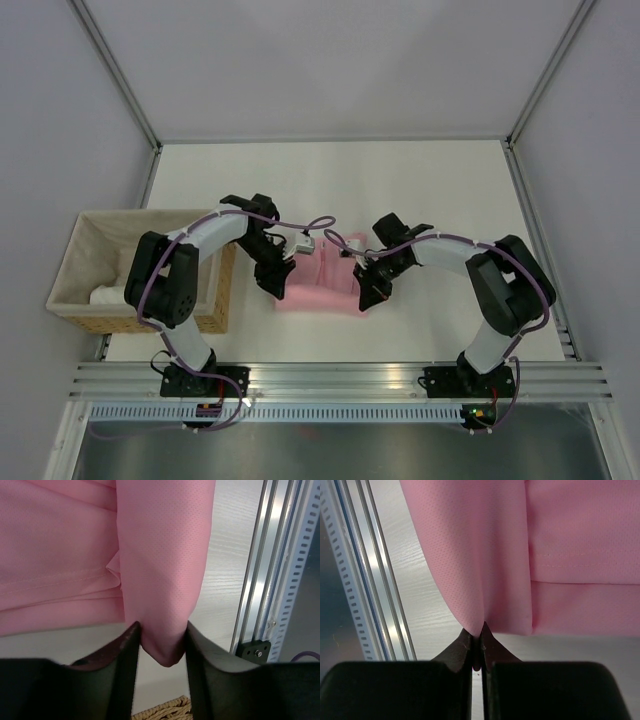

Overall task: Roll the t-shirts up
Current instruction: Roll the tshirt

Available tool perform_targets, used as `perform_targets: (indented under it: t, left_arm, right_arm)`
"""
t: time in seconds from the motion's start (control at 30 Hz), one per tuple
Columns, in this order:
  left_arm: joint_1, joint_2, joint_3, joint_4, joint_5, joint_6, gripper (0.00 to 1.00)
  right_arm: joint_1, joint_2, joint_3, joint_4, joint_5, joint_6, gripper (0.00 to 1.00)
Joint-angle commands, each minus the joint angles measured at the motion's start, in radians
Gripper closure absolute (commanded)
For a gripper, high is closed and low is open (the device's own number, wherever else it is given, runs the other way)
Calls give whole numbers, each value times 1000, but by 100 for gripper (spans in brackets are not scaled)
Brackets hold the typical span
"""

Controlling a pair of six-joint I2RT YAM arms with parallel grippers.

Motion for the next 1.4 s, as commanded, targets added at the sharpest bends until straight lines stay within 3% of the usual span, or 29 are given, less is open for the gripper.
perform_targets:
  t: [0.0,0.07,0.13,0.3,0.37,0.53,0.67,0.83,0.93,0.97,1.07,1.37]
  left_arm:
    - [5,5,23,25,47,-72,54]
    - [4,9,18,41,19,-92,81]
    - [4,32,27,77,-21,-131,97]
    - [40,83,72,119,-84,-205,98]
    - [42,100,75,120,-88,-204,98]
    - [42,114,77,122,-84,-204,97]
    - [42,112,70,127,-77,-205,94]
    - [42,114,80,134,-79,-213,92]
    - [43,123,89,137,-87,-233,90]
    - [43,126,95,137,-93,-237,89]
    - [46,138,100,146,-148,-263,85]
    - [56,161,107,171,-180,-313,80]
  right_arm:
    - [-17,26,45,-1,-48,21,93]
    - [-23,31,54,3,-44,29,91]
    - [-29,28,57,3,-44,37,84]
    - [-105,-38,11,141,-63,174,50]
    - [-122,-61,-32,193,-73,210,43]
    - [-119,-93,-144,457,-71,475,42]
    - [-119,-110,-182,568,-71,534,42]
    - [-116,-109,-185,585,-50,552,42]
    - [-118,-75,-186,646,-47,610,52]
    - [-118,-57,-184,640,-44,635,73]
    - [-138,-52,-185,626,2,690,96]
    - [-190,-15,-215,630,16,753,99]
